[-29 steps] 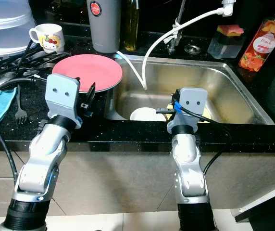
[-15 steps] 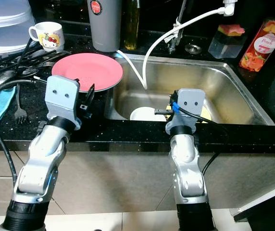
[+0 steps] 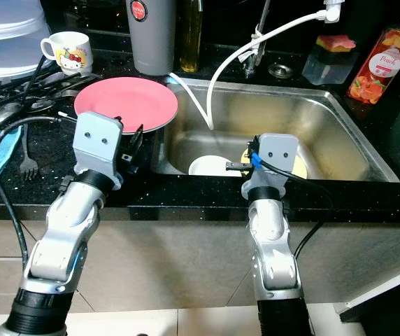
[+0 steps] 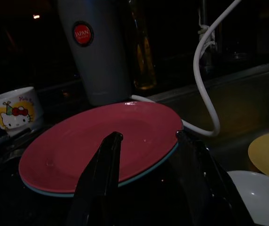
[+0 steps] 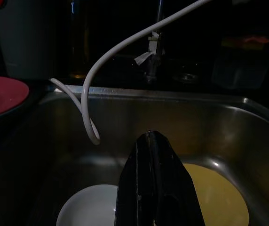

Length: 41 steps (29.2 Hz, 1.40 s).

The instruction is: Kitchen organization

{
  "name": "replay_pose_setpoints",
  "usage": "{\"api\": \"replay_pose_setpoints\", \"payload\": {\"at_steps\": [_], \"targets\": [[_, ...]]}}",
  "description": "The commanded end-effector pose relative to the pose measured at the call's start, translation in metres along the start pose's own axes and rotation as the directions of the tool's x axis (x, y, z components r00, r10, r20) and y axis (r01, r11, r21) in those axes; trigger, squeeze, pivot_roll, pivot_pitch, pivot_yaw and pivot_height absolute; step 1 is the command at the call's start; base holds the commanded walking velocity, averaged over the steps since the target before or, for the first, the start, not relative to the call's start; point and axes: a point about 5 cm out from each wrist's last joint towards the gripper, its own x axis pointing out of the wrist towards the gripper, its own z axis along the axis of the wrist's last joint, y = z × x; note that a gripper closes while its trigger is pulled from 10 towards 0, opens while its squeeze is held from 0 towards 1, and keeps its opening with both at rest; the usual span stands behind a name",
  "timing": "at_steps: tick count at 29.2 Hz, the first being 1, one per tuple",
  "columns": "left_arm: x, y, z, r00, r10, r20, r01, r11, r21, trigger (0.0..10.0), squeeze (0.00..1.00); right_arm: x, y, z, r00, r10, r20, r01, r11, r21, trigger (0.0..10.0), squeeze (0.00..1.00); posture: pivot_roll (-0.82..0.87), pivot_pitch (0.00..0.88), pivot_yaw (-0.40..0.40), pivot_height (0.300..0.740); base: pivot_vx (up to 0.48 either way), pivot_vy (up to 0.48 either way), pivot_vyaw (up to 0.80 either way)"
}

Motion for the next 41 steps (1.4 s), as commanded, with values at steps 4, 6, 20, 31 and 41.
{"api": "replay_pose_setpoints", "payload": {"at_steps": [4,6,20,31,41], "targets": [[0.003,-0.005,-0.001,1.000,-0.028,0.005,0.028,1.000,0.013,10.0,0.00,0.002,-0.002,0.000,1.000,-0.014,0.013,0.015,1.000,-0.005,10.0,0.00,0.23,0.006,-0.067,0.740,0.000,0.000,0.00],[0.005,-0.003,-0.001,1.000,-0.030,0.004,0.030,0.999,0.015,10.0,0.00,0.002,-0.001,0.000,1.000,-0.024,0.016,0.024,1.000,0.000,10.0,0.00,0.23,0.004,-0.052,0.740,0.000,0.000,0.00],[0.011,-0.008,0.000,0.998,-0.056,0.014,0.056,0.998,0.007,10.0,0.00,0.001,-0.006,-0.001,0.998,-0.054,0.022,0.054,0.999,-0.001,10.0,0.00,0.23,0.000,-0.040,0.740,0.000,0.000,0.00],[0.013,-0.006,-0.001,0.999,-0.040,0.017,0.040,0.999,0.008,10.0,0.00,0.002,0.000,-0.002,0.999,-0.035,0.021,0.035,0.999,0.003,10.0,0.00,0.22,0.000,-0.053,0.740,0.000,0.000,0.00],[0.012,-0.006,0.000,0.999,-0.030,0.019,0.030,1.000,0.005,10.0,0.00,0.004,-0.001,-0.001,0.999,-0.024,0.023,0.024,1.000,0.000,10.0,0.00,0.22,0.006,-0.073,0.740,0.000,0.000,0.00]]}}
